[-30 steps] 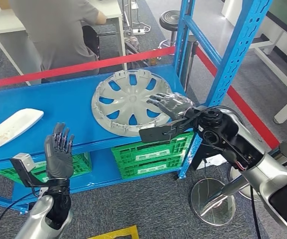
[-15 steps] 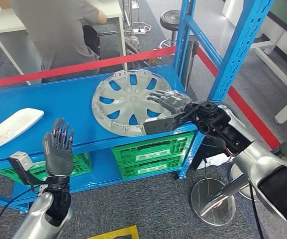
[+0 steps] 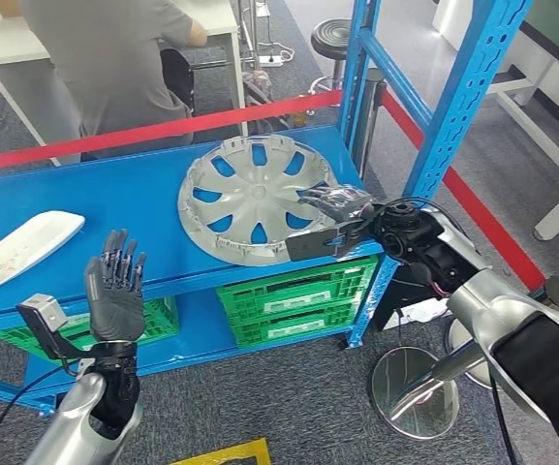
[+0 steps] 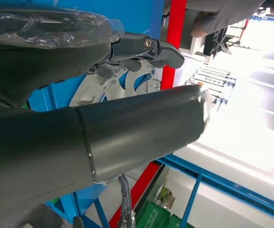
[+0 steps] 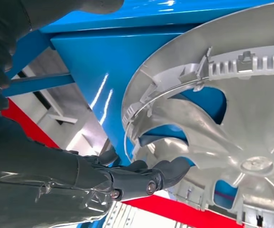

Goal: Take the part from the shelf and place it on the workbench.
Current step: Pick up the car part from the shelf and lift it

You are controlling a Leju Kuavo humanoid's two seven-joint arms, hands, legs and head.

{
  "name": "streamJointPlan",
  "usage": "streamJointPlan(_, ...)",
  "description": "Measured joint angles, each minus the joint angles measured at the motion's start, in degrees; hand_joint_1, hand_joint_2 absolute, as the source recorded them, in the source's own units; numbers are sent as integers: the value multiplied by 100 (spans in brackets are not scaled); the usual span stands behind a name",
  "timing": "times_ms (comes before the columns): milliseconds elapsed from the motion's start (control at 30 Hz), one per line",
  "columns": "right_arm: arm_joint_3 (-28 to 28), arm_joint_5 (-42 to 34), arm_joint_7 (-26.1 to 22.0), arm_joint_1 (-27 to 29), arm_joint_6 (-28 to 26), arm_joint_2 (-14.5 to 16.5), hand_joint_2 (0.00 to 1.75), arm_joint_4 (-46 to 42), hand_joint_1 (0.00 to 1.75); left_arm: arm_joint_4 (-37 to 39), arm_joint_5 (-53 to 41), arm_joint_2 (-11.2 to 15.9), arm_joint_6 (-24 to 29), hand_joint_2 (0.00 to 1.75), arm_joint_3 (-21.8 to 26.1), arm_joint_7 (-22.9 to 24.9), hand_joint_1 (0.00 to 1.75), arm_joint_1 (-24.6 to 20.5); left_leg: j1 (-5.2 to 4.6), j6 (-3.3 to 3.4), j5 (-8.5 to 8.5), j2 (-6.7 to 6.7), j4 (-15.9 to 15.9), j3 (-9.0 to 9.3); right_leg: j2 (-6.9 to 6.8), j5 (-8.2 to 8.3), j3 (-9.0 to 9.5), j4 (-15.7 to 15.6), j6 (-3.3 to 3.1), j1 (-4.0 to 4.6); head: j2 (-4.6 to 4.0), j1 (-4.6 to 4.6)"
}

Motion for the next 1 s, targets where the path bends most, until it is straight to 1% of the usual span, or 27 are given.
streamJointPlan(333,38,-1,-14,-41,-4,44,175,222,0,28,0,-2,-6,0,0,-3,0,-3,0,0,0,0,0,0,0,0,1,0,0,0,0,1)
streamJointPlan(467,40,-18,-113,-115,-7,70,175,322,0,46,8,-2,-7,0,0,-38,0,-3,-1,0,0,0,0,0,0,1,1,0,0,-1,0,1)
streamJointPlan(633,87,59,-458,-351,-73,125,175,643,0,83,32,-6,-50,0,0,-92,0,-14,0,0,1,0,1,1,0,1,1,0,0,-1,0,1)
streamJointPlan(700,122,138,-649,-398,-18,163,175,762,0,104,44,-12,-62,0,-1,-113,0,-25,0,0,1,0,0,0,0,1,2,0,0,1,0,1)
streamJointPlan(833,310,263,-1294,-398,447,388,175,979,0,145,119,-26,-45,0,0,-180,0,-76,2,0,1,2,0,1,2,0,2,0,0,16,0,1)
streamJointPlan(1000,603,227,-1501,-310,441,652,175,1290,0,217,243,-32,-59,0,-2,-268,0,-168,6,0,1,2,0,1,2,0,0,0,-1,14,0,0)
